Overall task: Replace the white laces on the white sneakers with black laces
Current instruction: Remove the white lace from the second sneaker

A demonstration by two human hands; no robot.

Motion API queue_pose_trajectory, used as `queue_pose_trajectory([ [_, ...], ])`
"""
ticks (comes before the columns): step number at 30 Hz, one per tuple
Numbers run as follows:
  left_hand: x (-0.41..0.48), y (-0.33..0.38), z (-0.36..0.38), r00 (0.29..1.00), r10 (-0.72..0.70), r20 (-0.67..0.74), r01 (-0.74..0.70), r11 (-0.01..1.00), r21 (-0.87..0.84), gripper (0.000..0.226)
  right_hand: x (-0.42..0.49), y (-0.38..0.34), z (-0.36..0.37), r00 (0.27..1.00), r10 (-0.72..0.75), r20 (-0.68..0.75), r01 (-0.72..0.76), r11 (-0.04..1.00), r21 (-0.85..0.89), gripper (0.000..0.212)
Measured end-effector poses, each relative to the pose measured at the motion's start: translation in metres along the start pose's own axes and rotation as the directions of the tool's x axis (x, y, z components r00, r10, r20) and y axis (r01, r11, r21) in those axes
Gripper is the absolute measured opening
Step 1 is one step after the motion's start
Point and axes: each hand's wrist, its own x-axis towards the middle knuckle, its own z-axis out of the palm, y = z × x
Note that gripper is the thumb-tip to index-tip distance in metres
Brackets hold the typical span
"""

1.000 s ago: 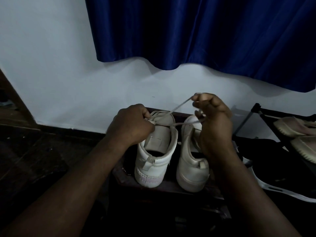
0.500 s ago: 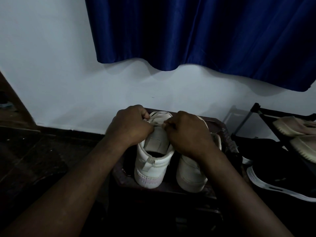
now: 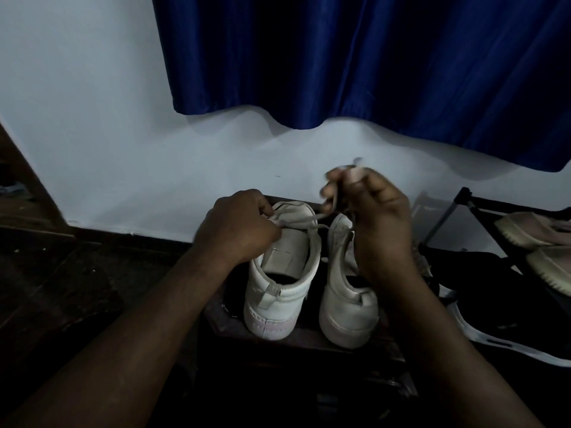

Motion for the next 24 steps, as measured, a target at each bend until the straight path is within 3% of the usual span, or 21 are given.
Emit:
queue_pose_trajectory([
  [2,0.000,0.001,-0.001,1.000,-0.001,0.009,0.001,1.000,0.010,0.033,-0.001,0.010,0.005,0.991,-0.082,0.110,0.121,0.902,-0.415,0.023],
  [4,-0.001,0.002,-0.002,1.000,-0.008,0.012,0.008,1.000,-0.001,0.034,0.001,0.018,0.006,0.958,-0.106,0.266,0.276,0.593,-0.756,0.026],
  [5,-0.001,0.002,-0.002,1.000,-0.012,0.009,0.012,1.000,-0.011,0.032,0.001,0.018,0.006,0.955,-0.050,0.293,0.284,0.442,-0.851,0.027],
  [7,-0.001,0.001,-0.001,1.000,-0.016,-0.001,0.016,1.000,-0.019,0.027,0.000,0.014,0.010,0.966,0.101,0.236,0.203,0.265,-0.943,0.028],
  [11,0.000,0.000,0.000,1.000,-0.019,0.002,0.019,1.000,-0.022,0.026,-0.002,0.008,0.012,0.961,0.172,0.214,0.188,0.155,-0.970,0.031],
  [12,0.000,0.000,0.000,1.000,-0.022,0.007,0.022,0.999,-0.026,0.029,-0.001,0.009,0.012,0.960,0.173,0.219,0.188,0.179,-0.966,0.028],
  [13,-0.001,0.000,0.000,1.000,-0.022,0.012,0.023,0.999,-0.026,0.031,0.000,0.010,0.012,0.966,0.162,0.203,0.150,0.290,-0.945,0.023],
  [14,-0.001,0.001,0.000,1.000,-0.019,0.017,0.020,1.000,-0.021,0.031,-0.001,0.013,0.012,0.976,0.131,0.177,0.089,0.501,-0.861,0.019],
  [15,-0.002,0.001,0.001,1.000,-0.012,0.021,0.013,1.000,-0.015,0.029,-0.001,0.014,0.012,0.992,0.048,0.113,0.043,0.722,-0.691,0.017],
  [16,-0.002,0.002,0.001,1.000,-0.003,0.024,0.004,1.000,-0.013,0.026,0.000,0.014,0.009,0.998,-0.053,-0.034,0.030,0.876,-0.482,0.016],
  [17,-0.002,0.002,0.002,1.000,0.007,0.025,-0.007,1.000,-0.013,0.024,0.002,0.010,0.004,0.972,-0.133,-0.195,0.070,0.951,-0.302,0.018],
  [19,-0.002,0.003,0.003,0.998,0.045,0.038,-0.044,0.999,-0.016,0.025,0.006,-0.001,-0.006,0.878,-0.181,-0.444,0.151,0.983,-0.101,0.023],
  [21,-0.002,0.004,0.005,0.992,0.100,0.075,-0.099,0.995,-0.025,0.035,0.007,-0.005,-0.012,0.836,-0.130,-0.534,0.137,0.990,-0.026,0.024],
  [24,-0.001,0.009,0.004,0.962,0.221,0.159,-0.225,0.974,0.008,0.054,0.006,0.005,-0.006,0.926,-0.098,-0.364,0.017,0.976,-0.219,0.013],
])
